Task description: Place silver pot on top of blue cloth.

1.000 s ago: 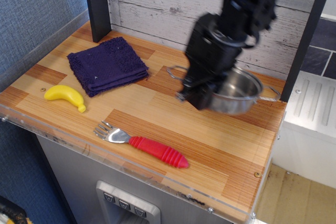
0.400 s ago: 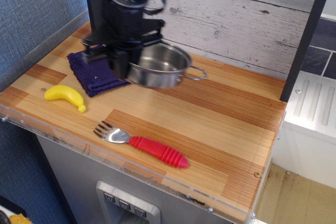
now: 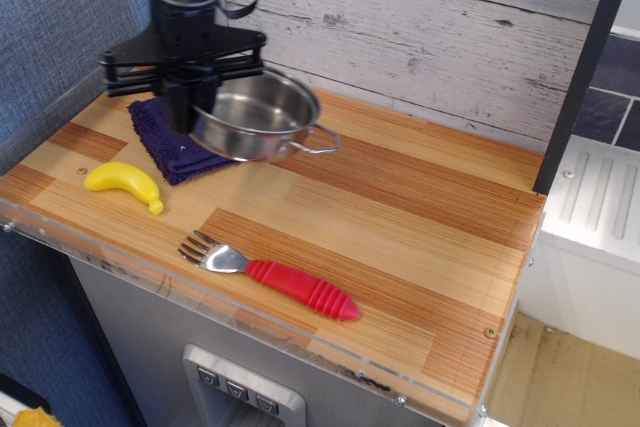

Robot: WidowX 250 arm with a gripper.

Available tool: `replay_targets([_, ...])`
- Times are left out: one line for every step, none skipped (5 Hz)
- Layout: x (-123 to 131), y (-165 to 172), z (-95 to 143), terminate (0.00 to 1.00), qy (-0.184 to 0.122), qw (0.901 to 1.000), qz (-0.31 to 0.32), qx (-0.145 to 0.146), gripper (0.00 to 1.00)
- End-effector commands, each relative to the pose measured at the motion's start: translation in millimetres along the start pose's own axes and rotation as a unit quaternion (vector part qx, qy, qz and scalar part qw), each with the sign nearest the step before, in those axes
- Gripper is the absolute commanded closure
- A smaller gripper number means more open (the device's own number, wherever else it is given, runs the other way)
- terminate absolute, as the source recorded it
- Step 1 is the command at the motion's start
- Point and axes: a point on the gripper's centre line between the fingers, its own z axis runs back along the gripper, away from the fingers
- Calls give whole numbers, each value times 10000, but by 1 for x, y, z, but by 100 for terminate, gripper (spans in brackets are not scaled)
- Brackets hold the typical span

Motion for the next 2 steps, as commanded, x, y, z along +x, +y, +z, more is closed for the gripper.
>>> replay_targets([30,16,-1,0,-531,9964,167,-645,100])
replay_targets([40,30,-13,0,-582,9952,283,-737,100])
